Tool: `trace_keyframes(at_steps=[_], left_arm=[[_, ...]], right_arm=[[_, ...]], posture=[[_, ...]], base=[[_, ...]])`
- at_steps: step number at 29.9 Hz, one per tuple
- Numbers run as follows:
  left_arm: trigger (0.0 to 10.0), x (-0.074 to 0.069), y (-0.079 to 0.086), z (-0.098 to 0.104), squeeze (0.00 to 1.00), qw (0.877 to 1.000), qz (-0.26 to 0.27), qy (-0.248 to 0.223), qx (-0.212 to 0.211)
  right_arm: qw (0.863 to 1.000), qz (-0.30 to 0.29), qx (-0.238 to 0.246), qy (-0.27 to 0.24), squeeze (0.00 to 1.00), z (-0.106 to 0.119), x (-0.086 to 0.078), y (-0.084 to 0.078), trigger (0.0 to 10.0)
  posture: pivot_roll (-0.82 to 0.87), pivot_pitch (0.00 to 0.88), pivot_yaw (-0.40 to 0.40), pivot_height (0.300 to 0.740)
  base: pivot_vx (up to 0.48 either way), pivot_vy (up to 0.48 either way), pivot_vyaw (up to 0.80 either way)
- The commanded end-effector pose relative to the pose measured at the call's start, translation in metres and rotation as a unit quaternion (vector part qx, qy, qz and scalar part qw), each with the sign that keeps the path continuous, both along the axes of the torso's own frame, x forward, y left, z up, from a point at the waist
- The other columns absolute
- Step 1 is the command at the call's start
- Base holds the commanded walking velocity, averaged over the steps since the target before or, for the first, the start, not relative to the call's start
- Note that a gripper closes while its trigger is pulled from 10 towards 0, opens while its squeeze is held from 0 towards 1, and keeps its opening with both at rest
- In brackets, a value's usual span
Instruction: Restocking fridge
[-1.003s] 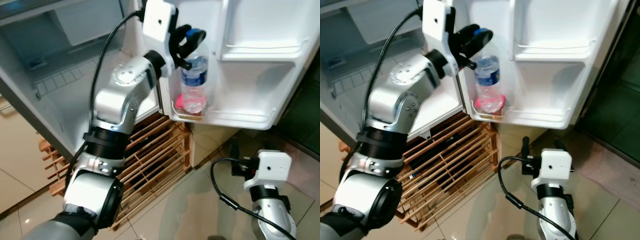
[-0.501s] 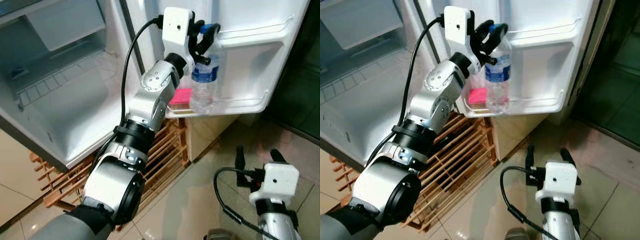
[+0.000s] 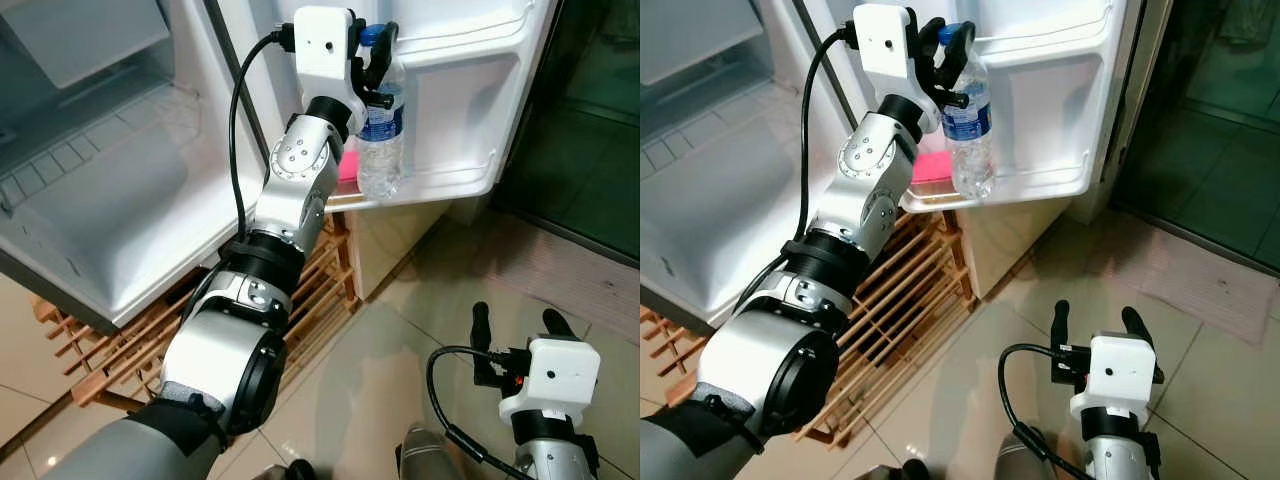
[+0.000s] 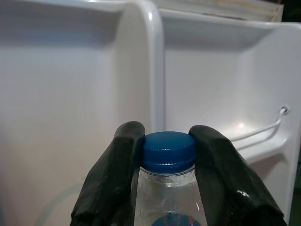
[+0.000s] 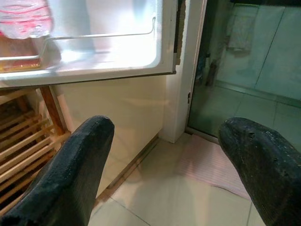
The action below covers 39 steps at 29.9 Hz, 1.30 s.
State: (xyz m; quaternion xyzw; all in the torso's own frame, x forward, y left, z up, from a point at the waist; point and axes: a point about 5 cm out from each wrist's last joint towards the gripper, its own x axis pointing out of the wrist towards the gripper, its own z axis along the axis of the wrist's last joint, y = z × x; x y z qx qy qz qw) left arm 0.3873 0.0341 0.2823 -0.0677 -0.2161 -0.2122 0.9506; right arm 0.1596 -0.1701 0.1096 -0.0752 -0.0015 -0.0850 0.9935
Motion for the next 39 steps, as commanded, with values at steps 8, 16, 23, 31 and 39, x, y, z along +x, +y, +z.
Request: trace_keyframes(at_steps=[8,16,23,31,39], left_arm=[[10.0,0.000,0.025,-0.016,0.00,0.999,0.039,0.014,0.011],[10.0,0.001,0.029,0.008,0.00,0.999,0.046,-0.016,-0.001],[10.0,0.007,0.028,0.001,0.00,0.994,0.059,0.042,-0.085],[10.0,0.011,0.017,-0.007,0.00,0.979,0.080,0.087,-0.169],[10.0,0.013,0.007,-0.006,0.00,0.971,0.076,0.122,-0.193]], right_arm=[[1.000,0.013,-0.002,0.001,0.00,-0.001,0.008,0.001,10.0],[1.000,0.019,-0.005,-0.001,0.00,-0.002,0.013,0.000,10.0],[1.000,0.021,-0.005,-0.003,0.00,-0.002,0.014,0.001,10.0],[1.000,0.023,-0.012,0.002,0.00,0.000,0.006,-0.001,10.0],[1.000,0.016,-0.016,0.010,0.00,-0.001,-0.002,-0.003,10.0]], posture=[[-0.32,0.062,0.166,0.740],[-0.32,0.038,0.163,0.740],[-0.32,0.043,0.162,0.740],[-0.37,0.063,0.159,0.740],[-0.39,0.075,0.167,0.740]], base=[[0.000,0.000,0.00],[0.000,0.000,0.00],[0.000,0.000,0.00],[0.000,0.000,0.00],[0.000,0.000,0.00]])
